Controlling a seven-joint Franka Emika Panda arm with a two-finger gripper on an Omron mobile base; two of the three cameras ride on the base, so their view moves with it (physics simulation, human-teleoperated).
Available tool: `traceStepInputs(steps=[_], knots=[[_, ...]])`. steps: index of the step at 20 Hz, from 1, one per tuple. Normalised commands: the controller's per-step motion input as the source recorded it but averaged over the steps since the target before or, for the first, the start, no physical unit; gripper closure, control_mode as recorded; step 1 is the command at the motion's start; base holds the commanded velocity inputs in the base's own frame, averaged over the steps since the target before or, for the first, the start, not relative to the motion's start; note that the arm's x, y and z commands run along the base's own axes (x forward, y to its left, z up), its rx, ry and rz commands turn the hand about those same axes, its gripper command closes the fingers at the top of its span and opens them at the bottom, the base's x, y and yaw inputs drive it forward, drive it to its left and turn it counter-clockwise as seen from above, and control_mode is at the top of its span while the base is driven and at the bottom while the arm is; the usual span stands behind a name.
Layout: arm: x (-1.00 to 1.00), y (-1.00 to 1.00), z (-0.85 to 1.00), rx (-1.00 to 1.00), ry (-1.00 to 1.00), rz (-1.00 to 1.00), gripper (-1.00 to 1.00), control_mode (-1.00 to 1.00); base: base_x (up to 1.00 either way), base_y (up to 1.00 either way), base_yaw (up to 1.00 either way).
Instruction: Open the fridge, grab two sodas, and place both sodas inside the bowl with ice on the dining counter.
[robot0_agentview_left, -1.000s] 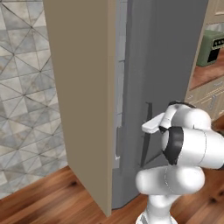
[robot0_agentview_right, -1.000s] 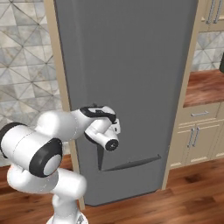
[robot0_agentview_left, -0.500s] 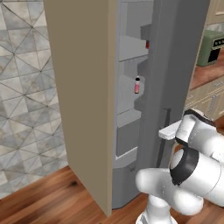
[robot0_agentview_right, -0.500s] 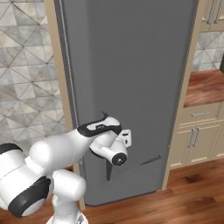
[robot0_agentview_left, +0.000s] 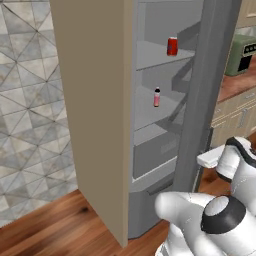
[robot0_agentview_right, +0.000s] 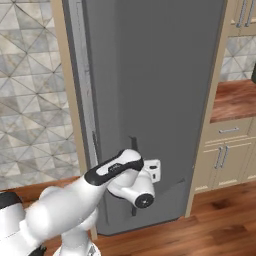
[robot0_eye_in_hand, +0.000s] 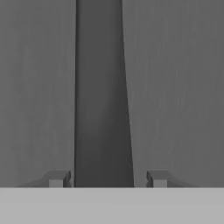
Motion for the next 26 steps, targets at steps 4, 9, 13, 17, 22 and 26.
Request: traceStepInputs(steps=[4,9,13,17,22,26], knots=[[-0.54,-0.27,0.40,0.00,-0.17,-0.02,-1.00,-1.00,0.00,0.00,0.00],[-0.14,-0.40,0.79,-0.03,-0.10,0.00,-1.00,-1.00,0.00,0.00,0.00],[-0.03,-0.61,0.72,-0.04,-0.02,0.00,-1.00,-1.00,0.00,0.00,0.00],[-0.50,-0.16,0.64,-0.01,-0.10,-0.03,-1.00,-1.00,0.00,0.00,0.00],[-0.61,0.35,0.68,-0.04,-0.10,-0.15,-1.00,-1.00,0.00,0.00,0.00],[-0.36,0.59,0.78,-0.08,-0.10,-0.25,-1.00,-1.00,0.00,0.00,0.00]])
